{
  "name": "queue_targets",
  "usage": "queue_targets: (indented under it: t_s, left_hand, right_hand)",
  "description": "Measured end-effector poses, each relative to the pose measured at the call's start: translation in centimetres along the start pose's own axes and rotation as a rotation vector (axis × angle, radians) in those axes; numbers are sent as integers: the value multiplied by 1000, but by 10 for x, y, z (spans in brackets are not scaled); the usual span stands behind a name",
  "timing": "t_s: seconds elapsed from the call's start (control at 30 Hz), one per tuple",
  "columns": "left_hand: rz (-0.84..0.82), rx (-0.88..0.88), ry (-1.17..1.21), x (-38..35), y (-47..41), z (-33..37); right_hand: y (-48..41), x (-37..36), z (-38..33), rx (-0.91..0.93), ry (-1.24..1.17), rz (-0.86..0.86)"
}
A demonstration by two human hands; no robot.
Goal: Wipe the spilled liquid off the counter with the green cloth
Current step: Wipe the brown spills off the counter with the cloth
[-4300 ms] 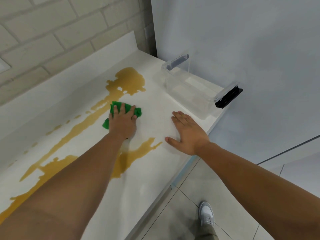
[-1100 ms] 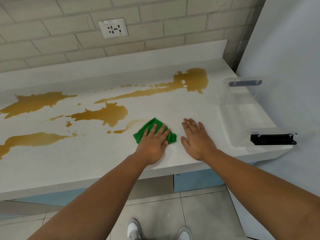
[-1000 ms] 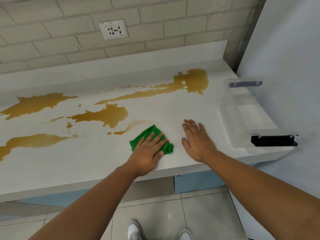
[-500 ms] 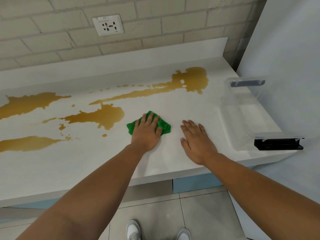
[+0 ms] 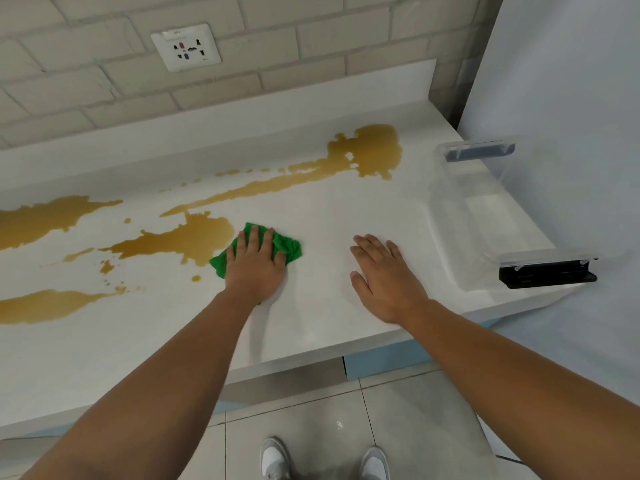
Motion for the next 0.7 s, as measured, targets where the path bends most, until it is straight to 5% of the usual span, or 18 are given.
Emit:
queue_targets:
  t_s: [0.17, 0.3, 0.57, 0.7]
  left_hand:
    - [-30, -320, -63, -12, 16, 82]
    - [-56, -523, -2, -15, 35, 58]
    - [-13, -186, 72, 16, -56, 25]
    - [-8, -305, 36, 20, -76, 82]
  right_hand:
    - [0, 8, -2, -10, -69, 28]
    - [-2, 20, 0, -36, -93, 48]
    - [-32, 40, 25, -170, -94, 96]
    - [-47, 37, 31, -268, -116, 181]
Point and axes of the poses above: each hand's wrist, its own y-axis away from the middle knuckle, its own x-axis out of the back of the hand, z = x × y, the point moved 7 cm from there along -y, towards the middle knuckle, and after that the axes turned 8 degrees about -z, right-handed, at the moved point
